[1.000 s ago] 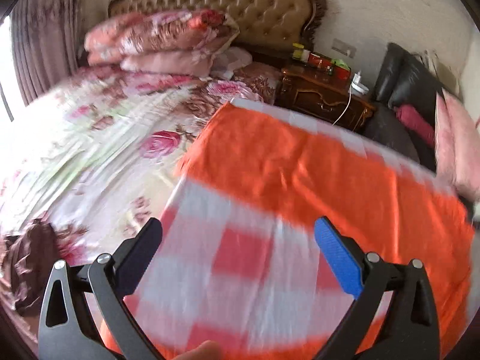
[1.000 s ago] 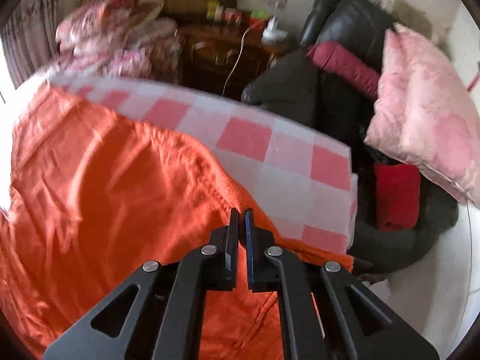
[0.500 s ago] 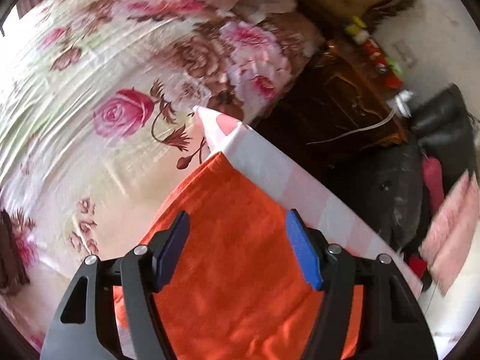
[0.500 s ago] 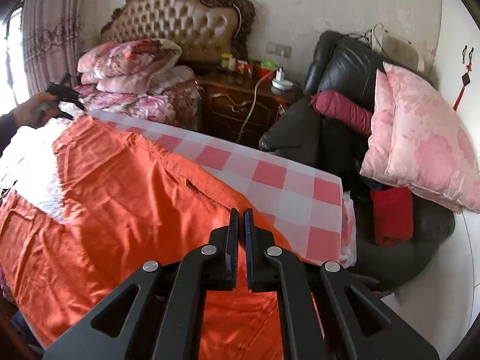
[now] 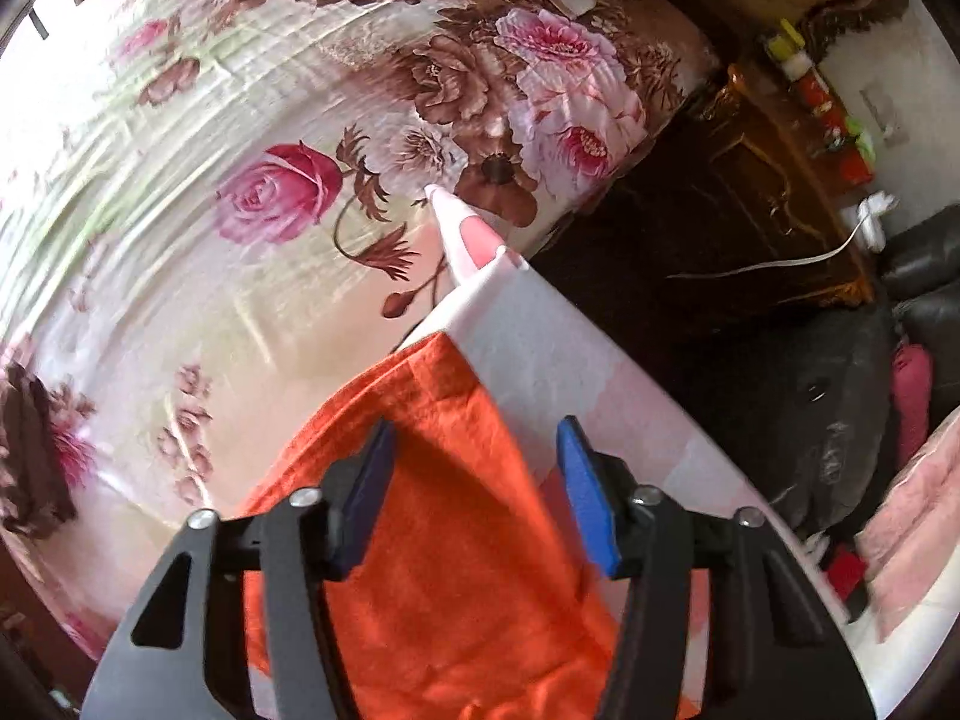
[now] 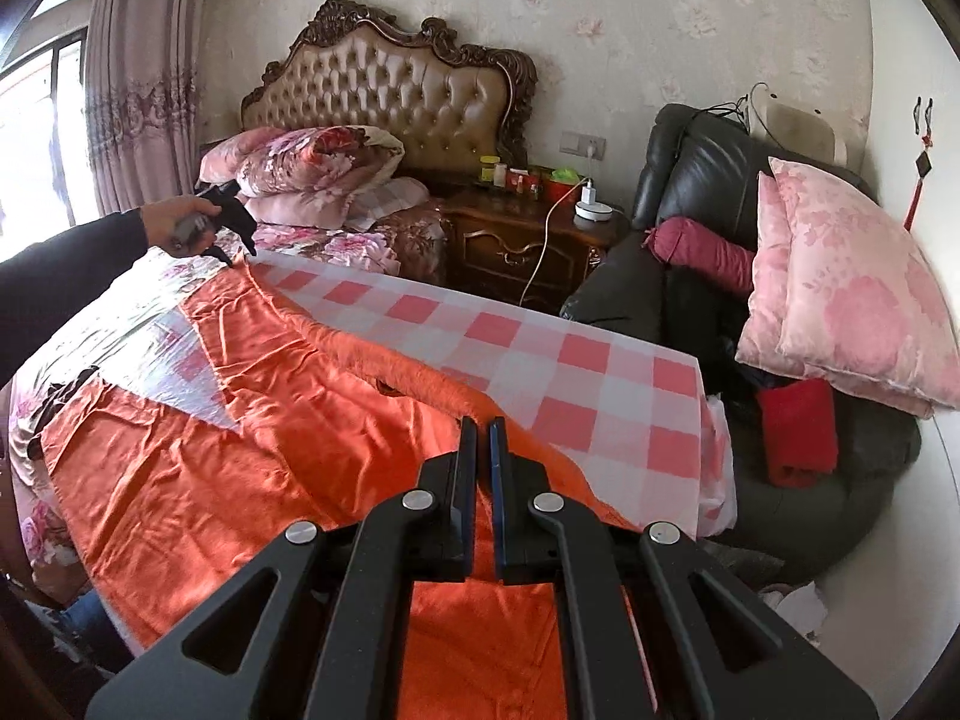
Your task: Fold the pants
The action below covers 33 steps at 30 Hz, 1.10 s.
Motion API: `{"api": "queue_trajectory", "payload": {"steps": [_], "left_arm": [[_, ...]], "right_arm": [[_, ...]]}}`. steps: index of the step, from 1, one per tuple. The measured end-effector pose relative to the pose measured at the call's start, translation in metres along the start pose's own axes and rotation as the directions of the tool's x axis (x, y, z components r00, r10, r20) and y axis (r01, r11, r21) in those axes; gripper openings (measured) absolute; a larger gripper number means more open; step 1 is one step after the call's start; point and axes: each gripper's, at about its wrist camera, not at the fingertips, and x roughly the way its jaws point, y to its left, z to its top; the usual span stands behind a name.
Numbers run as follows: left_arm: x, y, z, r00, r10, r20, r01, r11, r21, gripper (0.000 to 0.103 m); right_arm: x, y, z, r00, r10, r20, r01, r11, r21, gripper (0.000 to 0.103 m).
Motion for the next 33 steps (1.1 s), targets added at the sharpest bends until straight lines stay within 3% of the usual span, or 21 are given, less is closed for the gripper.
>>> {"api": "queue_trajectory", "payload": {"steps": [2, 3, 7, 11, 17, 20, 23, 27, 30, 33], "left_arm": [[-0.001, 0.005, -0.002, 1.0, -0.005, -0.009, 0.005, 1.0, 0.003, 0.008], [-0.007, 0.013, -0.006, 0.999, -0.036, -0.008, 0.036, 0.999, -0.006, 0.004], [-0.042, 0.045, -0.029, 0.99, -0.139, 0.026, 0.14, 0.99, -0.011, 0.002], [-0.089, 0.099, -0.07, 0.965, -0.254, 0.068, 0.256, 0.966, -0.03, 0.002], [-0.164, 0.191, -0.174, 0.919, -0.356, 0.169, 0.361, 0.932, 0.002, 0.002], [-0.179, 0.239, -0.236, 0.9, -0.386, 0.202, 0.39, 0.921, 0.022, 0.002], [-0.168, 0.296, -0.312, 0.881, -0.417, 0.222, 0.425, 0.905, 0.013, 0.002], [-0.121, 0.345, -0.379, 0.878, -0.433, 0.204, 0.446, 0.895, -0.021, 0.002], [-0.091, 0.369, -0.402, 0.855, -0.48, 0.197, 0.499, 0.864, -0.059, 0.002], [-0.079, 0.377, -0.401, 0.84, -0.509, 0.189, 0.529, 0.845, -0.075, 0.002]], "right_arm": [[-0.005, -0.001, -0.004, 1.0, -0.008, 0.001, 0.008, 1.0, 0.018, 0.004], [-0.007, -0.003, -0.007, 1.0, -0.014, 0.0, 0.014, 1.0, 0.025, 0.004], [-0.012, -0.012, -0.019, 0.999, -0.038, -0.004, 0.038, 0.998, 0.056, 0.004], [-0.02, -0.017, -0.033, 1.0, -0.014, 0.01, 0.013, 0.995, 0.095, 0.004], [-0.044, -0.011, -0.062, 1.0, -0.001, 0.018, -0.001, 0.996, 0.092, 0.004], [-0.06, -0.008, -0.089, 1.0, 0.013, 0.005, -0.013, 0.993, 0.115, 0.004], [-0.068, -0.003, -0.117, 1.0, 0.011, -0.019, -0.008, 0.991, 0.136, 0.004], [-0.063, 0.007, -0.169, 0.995, 0.016, -0.094, 0.0, 0.987, 0.163, 0.004], [-0.06, 0.015, -0.19, 0.993, 0.023, -0.119, -0.001, 0.983, 0.184, 0.004], [-0.059, 0.017, -0.193, 0.993, 0.019, -0.116, 0.004, 0.98, 0.2, 0.004]]}}
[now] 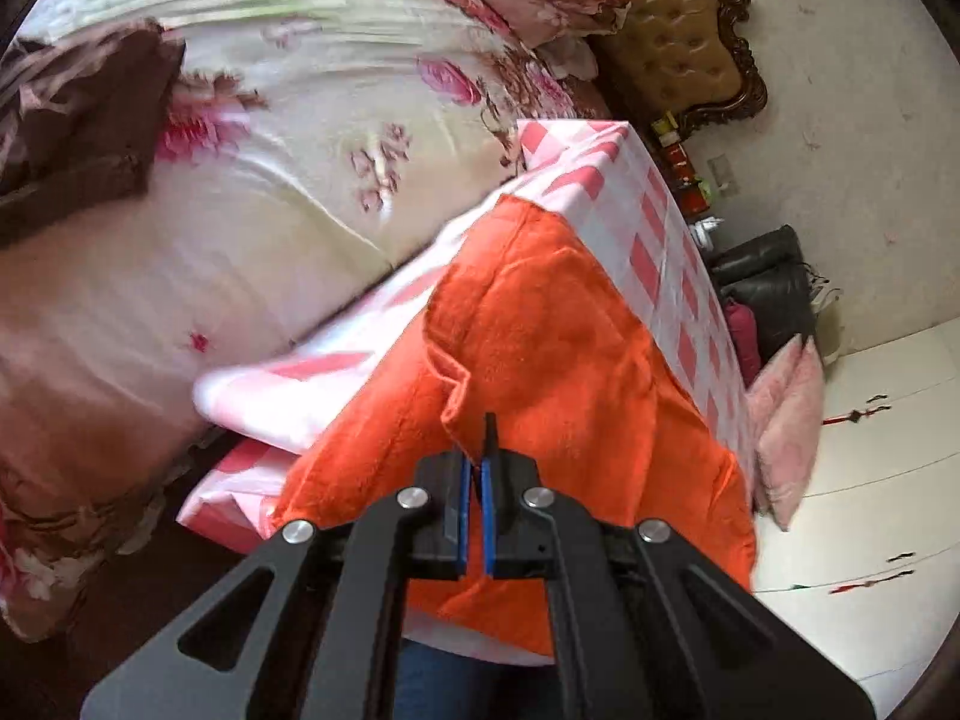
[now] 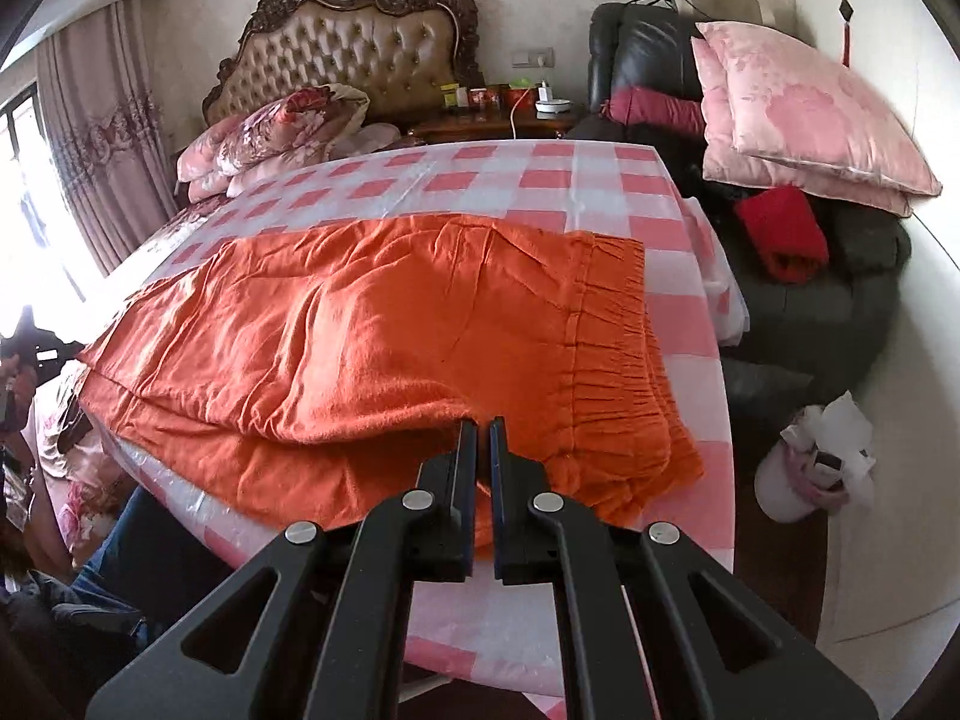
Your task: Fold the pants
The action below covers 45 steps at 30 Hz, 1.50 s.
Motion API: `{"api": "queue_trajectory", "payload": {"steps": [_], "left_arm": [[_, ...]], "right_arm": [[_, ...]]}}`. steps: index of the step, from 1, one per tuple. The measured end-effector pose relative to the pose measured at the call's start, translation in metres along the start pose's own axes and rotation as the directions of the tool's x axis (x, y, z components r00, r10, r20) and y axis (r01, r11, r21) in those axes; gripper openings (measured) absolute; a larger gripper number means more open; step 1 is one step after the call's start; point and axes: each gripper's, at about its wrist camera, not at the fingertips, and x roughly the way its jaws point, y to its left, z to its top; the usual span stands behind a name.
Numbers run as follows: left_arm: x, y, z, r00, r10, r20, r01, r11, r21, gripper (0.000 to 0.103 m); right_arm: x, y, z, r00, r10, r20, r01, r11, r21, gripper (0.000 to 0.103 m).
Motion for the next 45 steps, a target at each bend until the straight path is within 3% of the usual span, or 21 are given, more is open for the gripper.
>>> {"api": "queue_trajectory", "payload": {"steps": [7, 9, 11, 13, 14, 20, 23, 30, 35, 36, 41, 45], "left_arm": [[-0.056, -0.033, -0.005, 0.99, -0.103, 0.098, 0.097, 0.993, 0.061, 0.002], [-0.06, -0.03, -0.015, 0.991, -0.08, 0.106, 0.073, 0.995, 0.064, 0.002], [-0.04, -0.009, -0.028, 0.998, -0.011, 0.057, 0.009, 0.999, 0.039, 0.002], [-0.02, 0.011, -0.036, 1.0, 0.008, 0.0, -0.008, 1.0, -0.001, 0.002], [-0.019, 0.017, -0.037, 0.999, -0.029, 0.02, 0.029, 1.0, -0.008, 0.003], [-0.036, -0.001, -0.027, 0.997, -0.037, 0.07, 0.033, 0.998, 0.053, 0.003], [-0.035, -0.006, -0.025, 0.997, 0.009, 0.074, -0.014, 0.997, 0.074, 0.003], [-0.035, 0.007, -0.031, 0.997, 0.034, 0.071, -0.038, 0.997, 0.066, 0.003], [-0.036, 0.007, -0.032, 0.996, 0.036, 0.077, -0.041, 0.997, 0.067, 0.003], [-0.036, 0.007, -0.032, 0.996, 0.039, 0.076, -0.045, 0.997, 0.07, 0.003], [-0.034, 0.006, -0.032, 0.997, 0.038, 0.074, -0.043, 0.997, 0.067, 0.003], [-0.035, 0.006, -0.033, 0.997, 0.034, 0.073, -0.04, 0.997, 0.072, 0.003]], "right_arm": [[-0.033, -0.004, 0.021, 0.996, -0.002, 0.087, 0.0, 1.0, 0.021, 0.004], [-0.036, -0.008, 0.018, 0.996, -0.01, 0.088, 0.008, 1.0, 0.024, 0.004], [-0.03, -0.012, 0.009, 0.998, -0.02, 0.064, 0.018, 1.0, 0.025, 0.004], [-0.016, -0.016, -0.002, 1.0, -0.011, 0.02, 0.01, 0.999, 0.034, 0.004], [-0.012, -0.015, -0.006, 1.0, -0.007, 0.007, 0.007, 0.999, 0.032, 0.004], [-0.021, -0.014, -0.015, 1.0, 0.005, 0.025, -0.006, 0.999, 0.036, 0.003], [-0.011, -0.011, -0.026, 1.0, -0.012, -0.017, 0.012, 1.0, 0.016, 0.004], [-0.011, -0.018, -0.039, 0.999, 0.022, -0.031, -0.02, 0.998, 0.058, 0.004], [-0.023, -0.023, -0.043, 0.999, 0.044, -0.027, -0.041, 0.995, 0.094, 0.024], [-0.029, -0.029, -0.043, 0.999, 0.047, -0.013, -0.045, 0.99, 0.131, 0.033], [-0.034, -0.059, -0.037, 0.992, 0.122, 0.037, -0.127, 0.934, 0.333, 0.035], [-0.009, -0.078, -0.024, 0.998, 0.069, -0.011, -0.058, 0.904, 0.423, 0.044]]}}
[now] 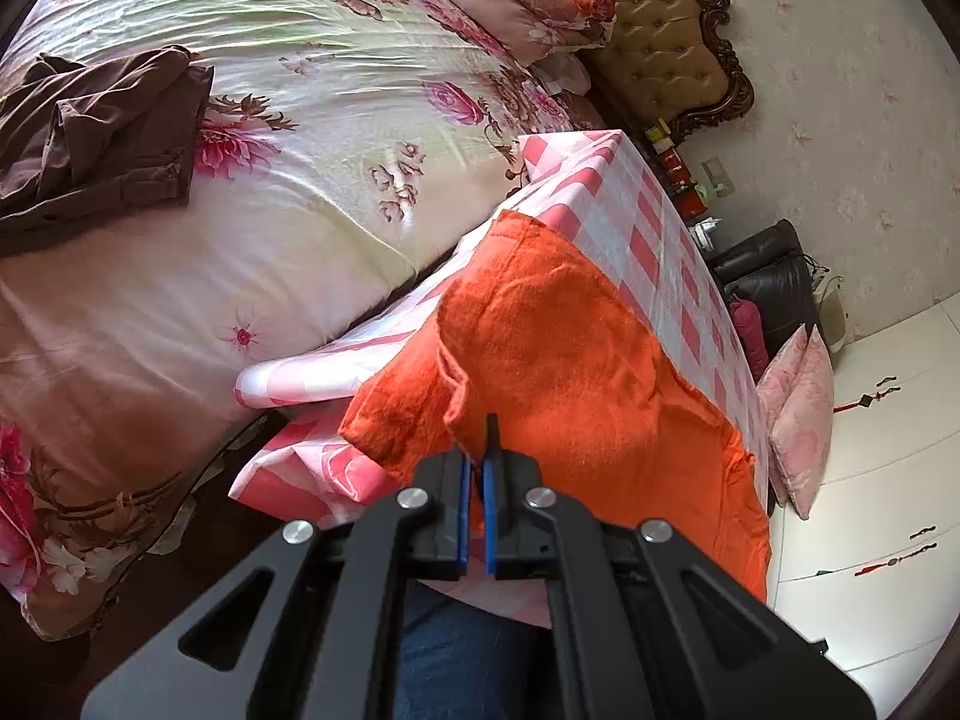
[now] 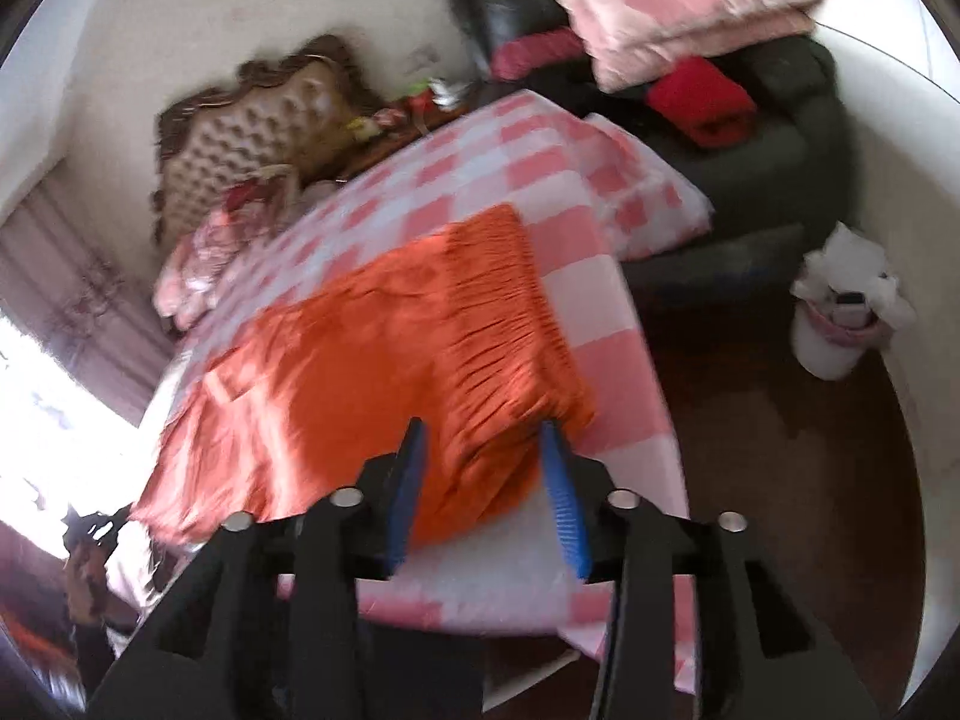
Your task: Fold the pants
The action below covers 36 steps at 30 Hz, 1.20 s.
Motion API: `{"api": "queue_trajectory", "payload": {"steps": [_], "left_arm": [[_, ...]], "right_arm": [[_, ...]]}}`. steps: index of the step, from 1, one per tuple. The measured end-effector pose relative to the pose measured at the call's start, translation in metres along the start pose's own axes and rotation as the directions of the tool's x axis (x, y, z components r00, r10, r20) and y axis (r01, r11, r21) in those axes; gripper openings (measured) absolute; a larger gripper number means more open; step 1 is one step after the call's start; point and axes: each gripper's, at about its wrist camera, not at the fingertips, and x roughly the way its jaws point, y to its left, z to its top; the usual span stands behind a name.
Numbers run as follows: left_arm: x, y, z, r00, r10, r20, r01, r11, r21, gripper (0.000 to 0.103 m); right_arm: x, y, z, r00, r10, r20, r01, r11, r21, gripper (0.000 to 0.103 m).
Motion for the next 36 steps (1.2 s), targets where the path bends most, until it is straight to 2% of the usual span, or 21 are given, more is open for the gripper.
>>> {"api": "queue_trajectory", "payload": {"steps": [1, 2, 3, 4, 7, 12, 15, 16, 17, 19, 20, 22, 24, 26, 29, 32, 36], "left_arm": [[0.001, 0.0, 0.0, 1.0, 0.001, -0.002, -0.001, 1.0, 0.004, 0.003], [0.002, 0.001, 0.0, 1.0, 0.003, -0.007, -0.003, 1.0, 0.008, 0.003], [0.002, 0.001, 0.0, 1.0, 0.006, -0.01, -0.005, 1.0, 0.011, 0.003], [0.002, 0.002, 0.0, 1.0, 0.012, -0.011, -0.011, 1.0, 0.016, 0.003], [-0.001, 0.008, 0.003, 1.0, 0.017, 0.001, -0.017, 1.0, 0.02, 0.003], [0.008, 0.02, -0.001, 1.0, 0.019, -0.021, -0.018, 1.0, 0.016, 0.003], [0.003, 0.019, -0.004, 1.0, 0.001, -0.015, -0.001, 1.0, 0.021, 0.003], [-0.001, 0.017, -0.004, 1.0, -0.006, -0.01, 0.006, 1.0, 0.027, 0.003], [-0.003, 0.016, -0.005, 1.0, -0.007, -0.005, 0.007, 0.999, 0.032, 0.004], [-0.014, 0.008, -0.006, 1.0, -0.01, 0.023, 0.009, 0.998, 0.054, 0.004], [-0.02, 0.002, -0.007, 0.999, -0.008, 0.038, 0.005, 0.997, 0.074, 0.003], [-0.029, -0.008, -0.01, 0.998, 0.005, 0.065, -0.012, 0.994, 0.111, 0.004], [-0.03, -0.008, -0.012, 0.998, 0.009, 0.061, -0.016, 0.994, 0.11, 0.004], [-0.021, 0.0, -0.014, 0.999, 0.035, 0.034, -0.038, 0.995, 0.091, 0.004], [-0.008, 0.012, -0.016, 0.997, 0.078, 0.007, -0.079, 0.994, 0.072, 0.008], [-0.012, 0.024, -0.017, 0.992, 0.118, 0.047, -0.12, 0.992, 0.046, 0.044], [-0.026, 0.037, -0.015, 0.982, 0.158, 0.102, -0.16, 0.987, 0.009, 0.045]], "right_arm": [[0.009, 0.0, 0.004, 1.0, -0.026, -0.01, 0.026, 1.0, 0.001, 0.045], [0.013, 0.002, 0.006, 0.999, -0.032, -0.01, 0.032, 0.999, -0.007, 0.034], [0.016, 0.009, 0.008, 0.997, -0.072, 0.002, 0.073, 0.996, -0.042, 0.018], [0.017, 0.013, 0.01, 0.993, -0.117, 0.009, 0.117, 0.991, -0.062, 0.009], [0.006, 0.01, 0.011, 0.987, -0.159, 0.034, 0.161, 0.986, -0.045, 0.007], [0.0, 0.007, -0.001, 0.978, -0.203, 0.038, 0.205, 0.978, -0.05, 0.007], [-0.004, 0.002, -0.003, 0.979, -0.194, 0.059, 0.195, 0.981, -0.014, 0.008], [-0.003, 0.0, -0.003, 0.979, -0.197, 0.058, 0.198, 0.98, -0.012, 0.009], [-0.002, 0.001, -0.004, 0.975, -0.214, 0.055, 0.215, 0.976, -0.021, 0.017], [-0.006, 0.013, -0.005, 0.94, -0.325, 0.105, 0.333, 0.941, -0.062, 0.033], [-0.011, 0.022, -0.005, 0.917, -0.374, 0.142, 0.387, 0.918, -0.083, 0.035], [-0.023, 0.041, -0.008, 0.885, -0.416, 0.21, 0.446, 0.888, -0.118, 0.036], [-0.032, 0.058, -0.012, 0.872, -0.416, 0.259, 0.463, 0.872, -0.157, 0.04], [-0.033, 0.079, -0.017, 0.877, -0.392, 0.279, 0.457, 0.86, -0.227, 0.048], [-0.017, 0.114, -0.029, 0.911, -0.334, 0.243, 0.403, 0.847, -0.347, 0.05], [0.007, 0.148, -0.048, 0.951, -0.262, 0.167, 0.31, 0.828, -0.468, 0.05], [0.034, 0.192, -0.079, 0.972, -0.211, 0.102, 0.229, 0.762, -0.606, 0.058]]}}
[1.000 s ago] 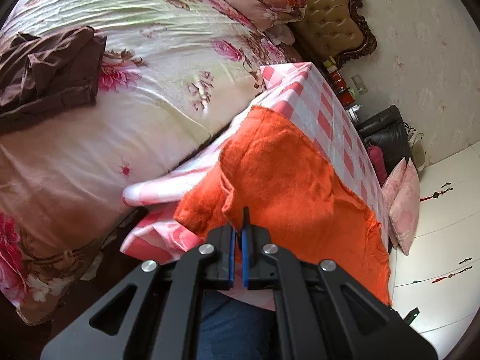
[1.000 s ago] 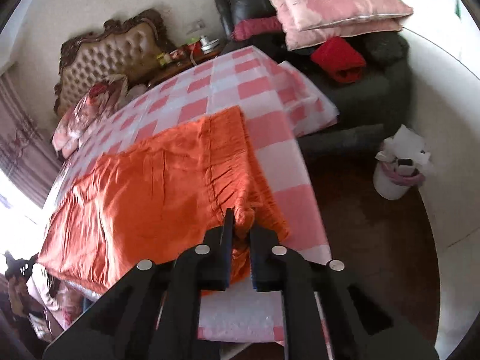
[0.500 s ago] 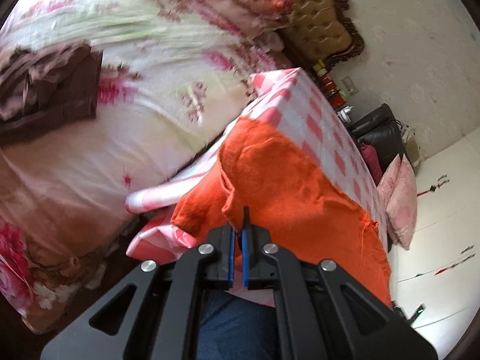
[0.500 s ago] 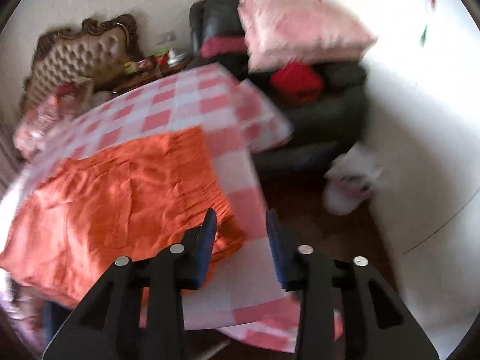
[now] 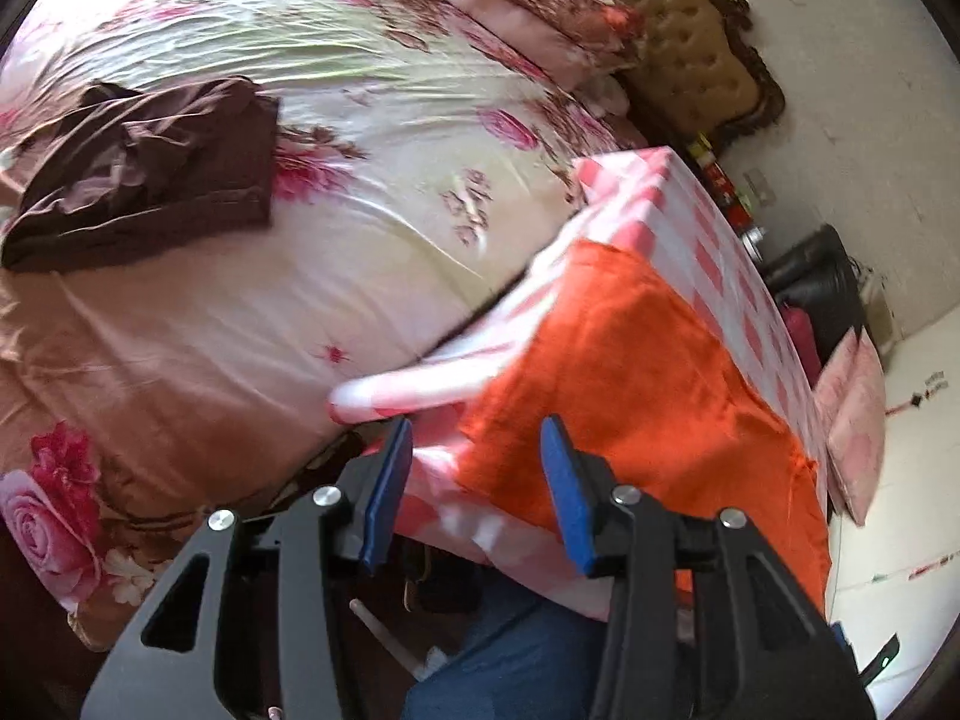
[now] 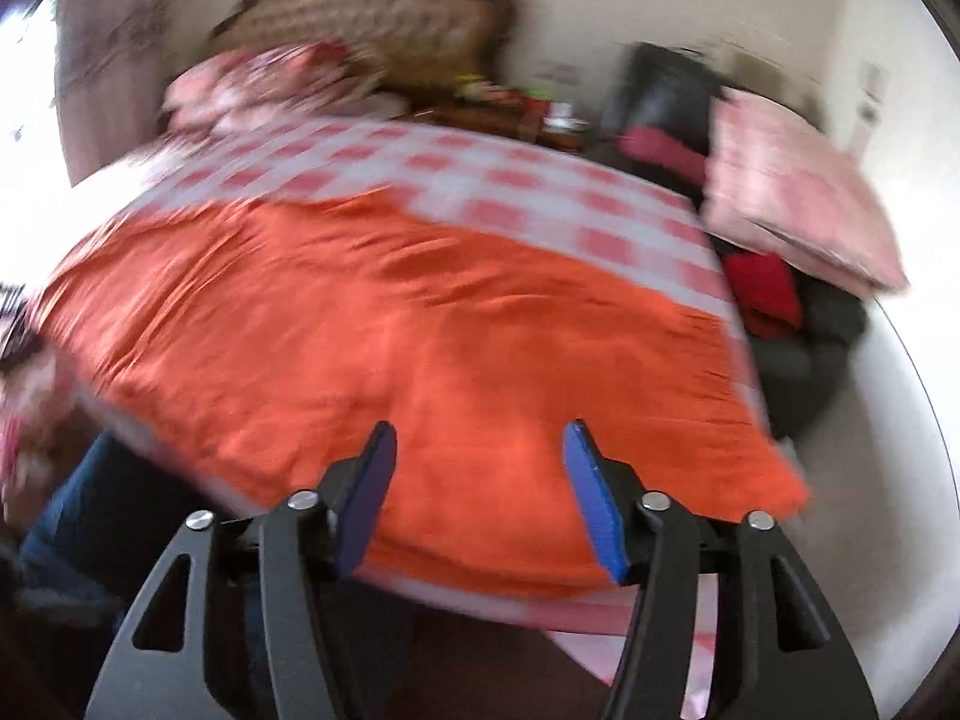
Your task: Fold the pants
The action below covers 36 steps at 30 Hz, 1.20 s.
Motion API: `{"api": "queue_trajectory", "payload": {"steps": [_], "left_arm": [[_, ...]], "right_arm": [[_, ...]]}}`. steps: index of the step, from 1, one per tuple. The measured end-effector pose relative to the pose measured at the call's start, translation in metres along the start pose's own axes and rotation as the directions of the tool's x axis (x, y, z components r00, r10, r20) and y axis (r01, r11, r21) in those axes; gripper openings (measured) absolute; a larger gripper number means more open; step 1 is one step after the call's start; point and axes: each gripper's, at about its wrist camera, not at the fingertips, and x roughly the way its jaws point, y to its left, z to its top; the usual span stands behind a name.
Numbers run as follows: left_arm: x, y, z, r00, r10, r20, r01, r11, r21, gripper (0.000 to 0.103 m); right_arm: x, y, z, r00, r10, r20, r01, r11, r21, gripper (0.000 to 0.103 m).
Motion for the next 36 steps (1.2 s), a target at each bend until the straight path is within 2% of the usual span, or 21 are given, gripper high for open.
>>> {"api": "queue_trajectory", "payload": {"steps": [2, 4, 5, 6, 7, 8, 10, 11, 13, 14, 16, 17, 19, 21, 24, 26, 28, 31, 33, 35, 36], "left_arm": [[-0.01, -0.007, 0.002, 0.998, 0.027, 0.057, -0.028, 0.999, 0.03, 0.045], [-0.023, -0.036, -0.001, 0.988, 0.027, 0.151, -0.05, 0.987, 0.152, 0.048], [-0.026, -0.056, -0.005, 0.981, 0.019, 0.193, -0.063, 0.972, 0.227, 0.057], [-0.028, -0.086, -0.014, 0.972, -0.018, 0.232, -0.064, 0.938, 0.341, 0.067], [-0.026, -0.117, -0.025, 0.969, -0.065, 0.239, -0.053, 0.888, 0.456, 0.07], [-0.02, -0.151, -0.037, 0.972, -0.113, 0.207, -0.025, 0.823, 0.567, 0.074], [-0.004, -0.207, -0.054, 0.976, -0.187, 0.114, 0.057, 0.718, 0.694, 0.074], [0.003, -0.228, -0.06, 0.975, -0.209, 0.074, 0.093, 0.689, 0.719, 0.074], [0.028, -0.285, -0.069, 0.963, -0.263, -0.065, 0.217, 0.605, 0.766, 0.074], [0.042, -0.308, -0.072, 0.955, -0.271, -0.118, 0.258, 0.574, 0.777, 0.068], [0.077, -0.356, -0.077, 0.954, -0.23, -0.192, 0.288, 0.527, 0.8, 0.057], [0.088, -0.37, -0.08, 0.952, -0.219, -0.215, 0.299, 0.506, 0.809, 0.057], [0.117, -0.401, -0.088, 0.95, -0.182, -0.253, 0.309, 0.439, 0.844, 0.057], [0.136, -0.416, -0.094, 0.95, -0.145, -0.276, 0.311, 0.412, 0.856, 0.056], [0.156, -0.425, -0.105, 0.952, -0.093, -0.293, 0.306, 0.366, 0.879, 0.056], [0.162, -0.419, -0.103, 0.963, -0.075, -0.258, 0.266, 0.385, 0.884, 0.056], [0.149, -0.404, -0.103, 0.954, -0.127, -0.27, 0.298, 0.405, 0.864, 0.056], [0.117, -0.379, -0.126, 0.936, -0.212, -0.28, 0.343, 0.372, 0.863, 0.056], [0.104, -0.365, -0.142, 0.916, -0.265, -0.3, 0.385, 0.375, 0.844, 0.058], [0.095, -0.353, -0.162, 0.911, -0.3, -0.283, 0.387, 0.386, 0.837, 0.057], [0.091, -0.347, -0.175, 0.908, -0.321, -0.269, 0.384, 0.384, 0.84, 0.054]], "right_arm": [[0.009, 0.02, -0.002, 0.999, 0.023, -0.03, -0.024, 0.999, -0.042, 0.059], [0.022, 0.037, -0.008, 0.995, 0.002, -0.095, -0.011, 0.996, -0.089, 0.059], [0.025, 0.041, -0.011, 0.995, -0.014, -0.103, 0.003, 0.995, -0.103, 0.061], [0.023, 0.04, -0.013, 0.995, -0.009, -0.099, 0.0, 0.996, -0.089, 0.062], [0.022, 0.038, -0.014, 0.994, 0.011, -0.112, -0.018, 0.998, -0.064, 0.062], [0.021, 0.032, -0.015, 0.991, 0.036, -0.13, -0.04, 0.999, -0.034, 0.063], [0.021, 0.03, -0.016, 0.989, 0.048, -0.143, -0.053, 0.998, -0.037, 0.064], [0.018, 0.031, -0.017, 0.987, 0.054, -0.154, -0.062, 0.997, -0.049, 0.064], [0.015, 0.029, -0.016, 0.985, 0.078, -0.154, -0.087, 0.995, -0.049, 0.064], [0.012, 0.027, -0.012, 0.984, 0.102, -0.144, -0.109, 0.993, -0.035, 0.064], [0.004, 0.016, 0.006, 0.986, 0.14, -0.087, -0.139, 0.99, 0.016, 0.066], [-0.001, 0.009, 0.022, 0.99, 0.129, -0.051, -0.126, 0.991, 0.045, 0.068], [-0.002, -0.002, 0.06, 0.995, 0.093, 0.023, -0.094, 0.994, 0.062, 0.069], [0.018, -0.001, 0.1, 0.994, 0.109, 0.02, -0.109, 0.994, 0.018, 0.069], [0.067, 0.012, 0.145, 0.986, 0.164, -0.044, -0.166, 0.984, -0.068, 0.069], [0.1, 0.027, 0.162, 0.976, 0.194, -0.096, -0.207, 0.968, -0.141, 0.069], [0.13, 0.038, 0.17, 0.959, 0.243, -0.148, -0.268, 0.946, -0.183, 0.069], [0.157, 0.039, 0.175, 0.934, 0.306, -0.184, -0.335, 0.929, -0.159, 0.069], [0.17, 0.038, 0.176, 0.911, 0.361, -0.196, -0.39, 0.911, -0.136, 0.068], [0.177, 0.04, 0.177, 0.884, 0.418, -0.21, -0.448, 0.886, -0.122, 0.047], [0.18, 0.04, 0.178, 0.882, 0.421, -0.212, -0.451, 0.884, -0.121, 0.04]]}}
